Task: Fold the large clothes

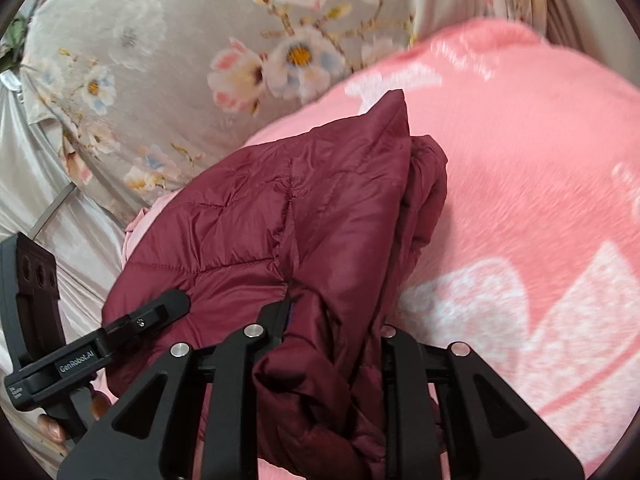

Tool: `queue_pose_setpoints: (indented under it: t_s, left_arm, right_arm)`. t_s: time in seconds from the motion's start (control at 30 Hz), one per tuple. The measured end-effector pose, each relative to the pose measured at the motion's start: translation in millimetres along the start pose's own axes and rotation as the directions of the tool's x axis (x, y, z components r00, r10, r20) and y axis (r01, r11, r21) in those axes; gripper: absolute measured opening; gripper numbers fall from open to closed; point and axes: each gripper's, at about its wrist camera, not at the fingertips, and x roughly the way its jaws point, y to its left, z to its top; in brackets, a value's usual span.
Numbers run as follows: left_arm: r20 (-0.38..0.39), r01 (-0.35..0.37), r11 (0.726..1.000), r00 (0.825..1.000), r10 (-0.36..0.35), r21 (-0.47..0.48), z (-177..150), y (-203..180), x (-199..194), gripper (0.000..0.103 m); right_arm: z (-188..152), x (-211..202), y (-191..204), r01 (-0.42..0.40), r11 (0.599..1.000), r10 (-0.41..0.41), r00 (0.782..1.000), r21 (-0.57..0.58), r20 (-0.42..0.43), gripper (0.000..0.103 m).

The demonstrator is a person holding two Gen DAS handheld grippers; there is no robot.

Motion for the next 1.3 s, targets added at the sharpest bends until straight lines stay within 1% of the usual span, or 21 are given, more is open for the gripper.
queue_pose_setpoints:
  t_s: [0.07,0.13,0.17,0.27,0.3,0.37,0.43,0.5,0.57,0.6,0.67,0.8,0.9,0.93,0.97,1.0,1.1,1.17,1.2,1.3]
  left_arm:
    - [0.057,0.005,0.999,0.998,-0.008,0.05,4.7,-16.9,-21.4,0.036]
    - [0.106,0.014,0.997,0.994,-0.022,0.079,10.6,-28.1,-39.2,0.036]
    - [0.143,0.012,0.994,0.989,-0.027,0.106,14.2,-33.1,-51.6,0.036]
    - [0.226,0.017,0.989,0.973,-0.05,0.146,25.6,-43.1,-81.9,0.036]
    - [0.263,0.017,0.987,0.963,-0.059,0.162,30.6,-44.9,-95.9,0.036]
    - [0.316,0.008,0.983,0.946,-0.066,0.182,39.5,-48.7,-114.0,0.036]
    - [0.372,-0.006,0.979,0.926,-0.071,0.201,47.5,-47.0,-135.6,0.036]
    - [0.428,-0.028,0.975,0.901,-0.071,0.221,54.5,-40.6,-156.4,0.036]
    - [0.487,-0.067,0.968,0.871,-0.062,0.243,58.8,-31.8,-174.8,0.036]
    - [0.518,-0.088,0.964,0.853,-0.057,0.252,61.5,-24.3,-183.6,0.036]
    - [0.552,-0.117,0.96,0.833,-0.044,0.253,70.6,-8.1,-190.6,0.036]
    - [0.586,-0.148,0.961,0.81,-0.017,0.232,88.1,33.8,-197.5,0.036]
    - [0.612,-0.164,0.961,0.791,-0.005,0.22,96.7,67.3,-199.3,0.036]
    - [0.62,-0.176,0.961,0.784,0.005,0.215,100.3,81.6,-195.3,0.036]
    - [0.625,-0.187,0.96,0.781,0.016,0.209,102.3,95.4,-191.8,0.037]
    - [0.626,-0.197,0.959,0.779,0.028,0.202,104.7,105.8,-187.3,0.037]
    - [0.615,-0.227,0.959,0.785,0.075,0.171,114.5,140.4,-159.2,0.037]
    - [0.592,-0.238,0.96,0.799,0.106,0.15,120.1,164.7,-133.1,0.037]
    - [0.574,-0.236,0.962,0.81,0.118,0.136,123.5,178.8,-117.5,0.037]
    - [0.541,-0.234,0.966,0.829,0.141,0.107,127.8,206.4,-85.5,0.037]
  right_arm:
    - [6.6,-18.6,6.5,0.001,1.0,0.0,0.999,-0.019,0.045,0.02]
    - [15.6,-38.3,17.1,-0.002,0.999,0.006,0.995,-0.043,0.097,0.02]
    - [20.3,-47.6,23.1,-0.004,0.998,0.011,0.992,-0.057,0.124,0.02]
    - [35.3,-73.8,44.9,-0.015,0.994,0.037,0.978,-0.11,0.204,0.02]
    - [42.1,-83.2,56.6,-0.016,0.991,0.049,0.971,-0.136,0.236,0.02]
    - [51.6,-94.4,74.8,-0.017,0.983,0.067,0.959,-0.181,0.274,0.02]
    - [62.8,-103.7,98.8,-0.024,0.973,0.098,0.944,-0.23,0.315,0.02]
    - [69.8,-108.7,118.6,-0.035,0.963,0.129,0.93,-0.267,0.343,0.02]
    - [74.4,-110.9,139.7,-0.048,0.949,0.166,0.916,-0.311,0.366,0.02]
    - [76.7,-107.6,151.8,-0.05,0.943,0.179,0.91,-0.33,0.375,0.02]
    - [81.1,-100.9,175.0,-0.057,0.928,0.208,0.899,-0.368,0.385,0.02]
    - [91.5,-71.5,213.5,-0.099,0.901,0.27,0.889,-0.422,0.368,0.02]
    - [100.2,-35.2,231.0,-0.16,0.884,0.33,0.879,-0.439,0.343,0.02]
    - [104.0,-16.9,235.6,-0.182,0.88,0.346,0.879,-0.438,0.33,0.02]
    - [104.8,-5.7,239.8,-0.189,0.879,0.35,0.879,-0.439,0.323,0.02]
    - [106.1,14.4,245.0,-0.194,0.877,0.351,0.883,-0.439,0.312,0.02]
    - [108.3,60.8,253.9,-0.195,0.879,0.339,0.898,-0.434,0.282,0.02]
    - [107.8,97.9,256.2,-0.187,0.885,0.317,0.913,-0.427,0.258,0.02]
    - [107.1,113.8,255.9,-0.182,0.888,0.307,0.919,-0.423,0.247,0.02]
    - [103.8,162.3,249.9,-0.179,0.894,0.283,0.936,-0.41,0.208,0.02]
